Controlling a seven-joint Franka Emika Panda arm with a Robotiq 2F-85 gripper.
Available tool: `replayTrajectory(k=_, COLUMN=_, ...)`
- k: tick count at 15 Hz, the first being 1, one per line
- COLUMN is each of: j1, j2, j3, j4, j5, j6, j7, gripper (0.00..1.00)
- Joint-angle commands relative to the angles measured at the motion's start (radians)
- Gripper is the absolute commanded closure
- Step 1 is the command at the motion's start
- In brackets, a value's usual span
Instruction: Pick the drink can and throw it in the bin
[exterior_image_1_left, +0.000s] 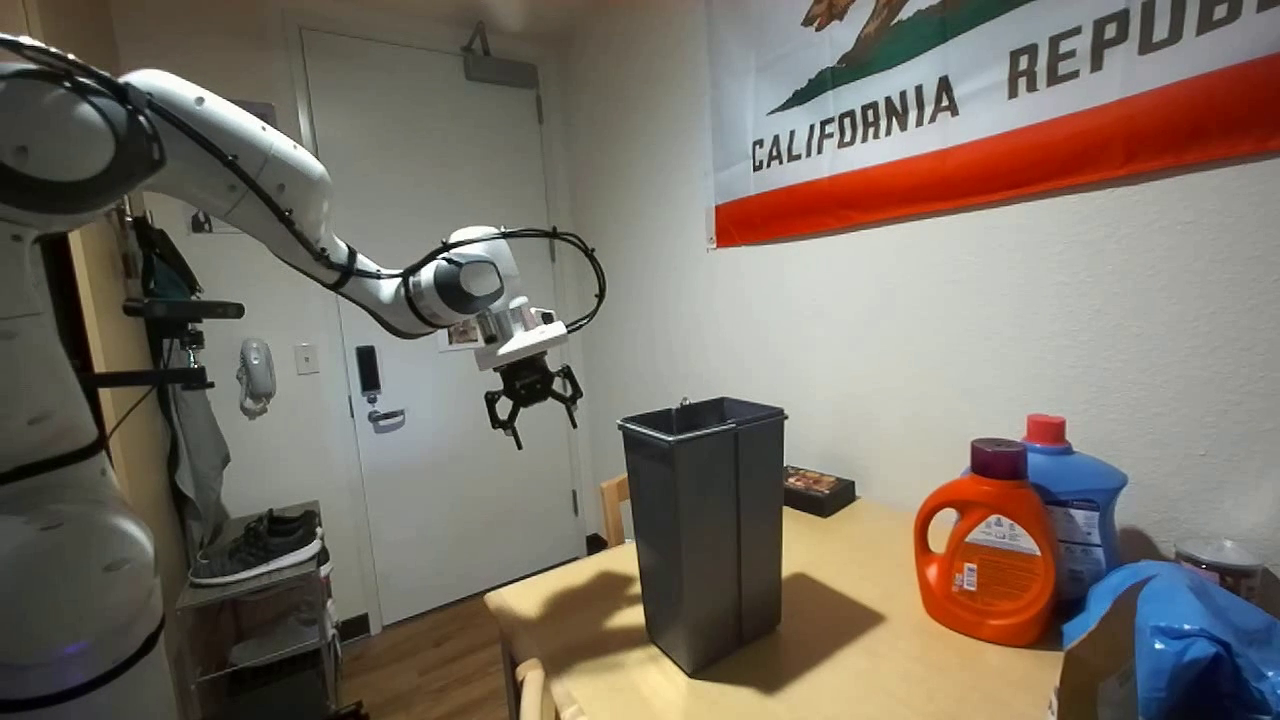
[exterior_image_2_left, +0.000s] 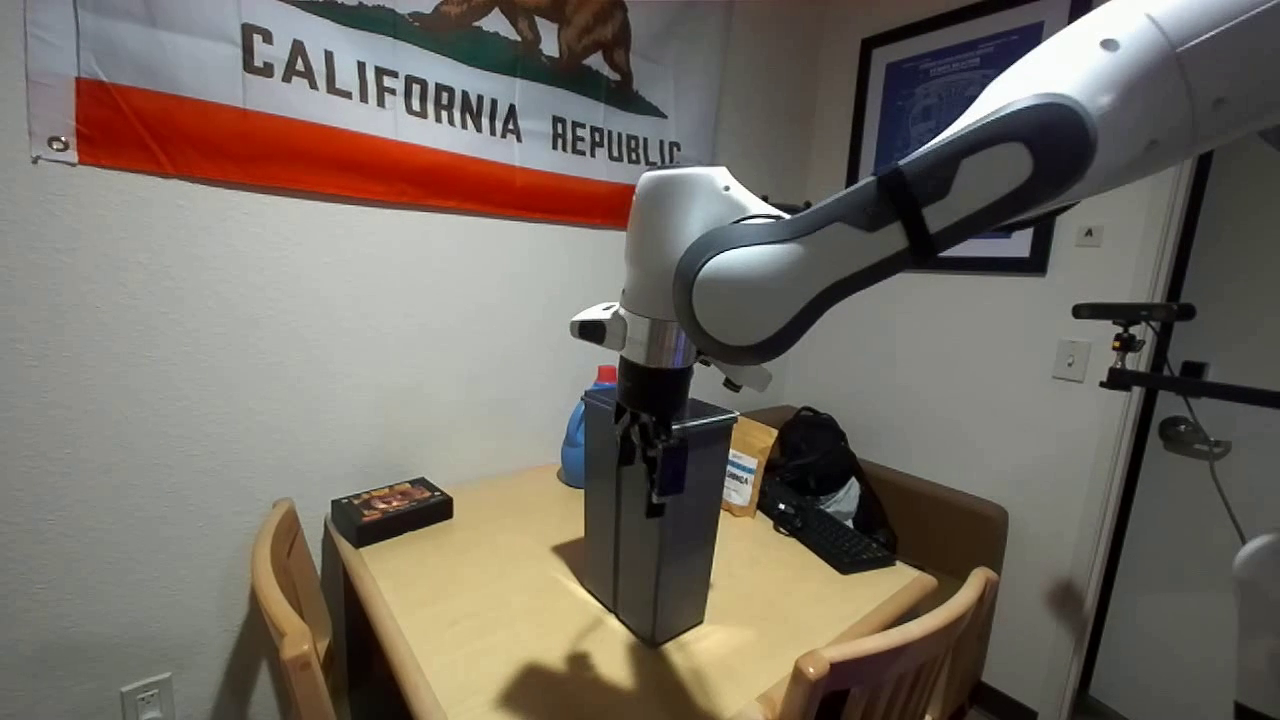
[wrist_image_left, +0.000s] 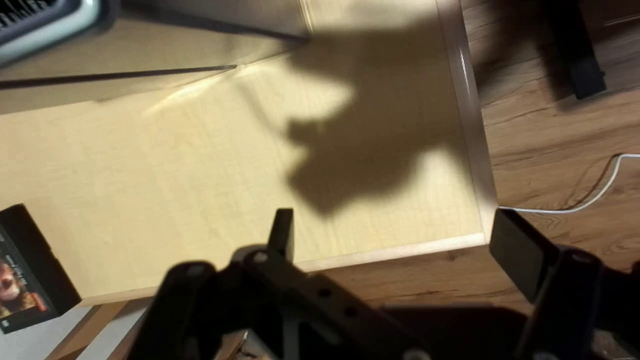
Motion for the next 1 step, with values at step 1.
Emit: replayTrajectory(k=1, j1=-0.014, j2=0.029, j3=0.012, j4=0.018, j5=0.005, j6=-0.001, j7=-0.016, gripper=0.0)
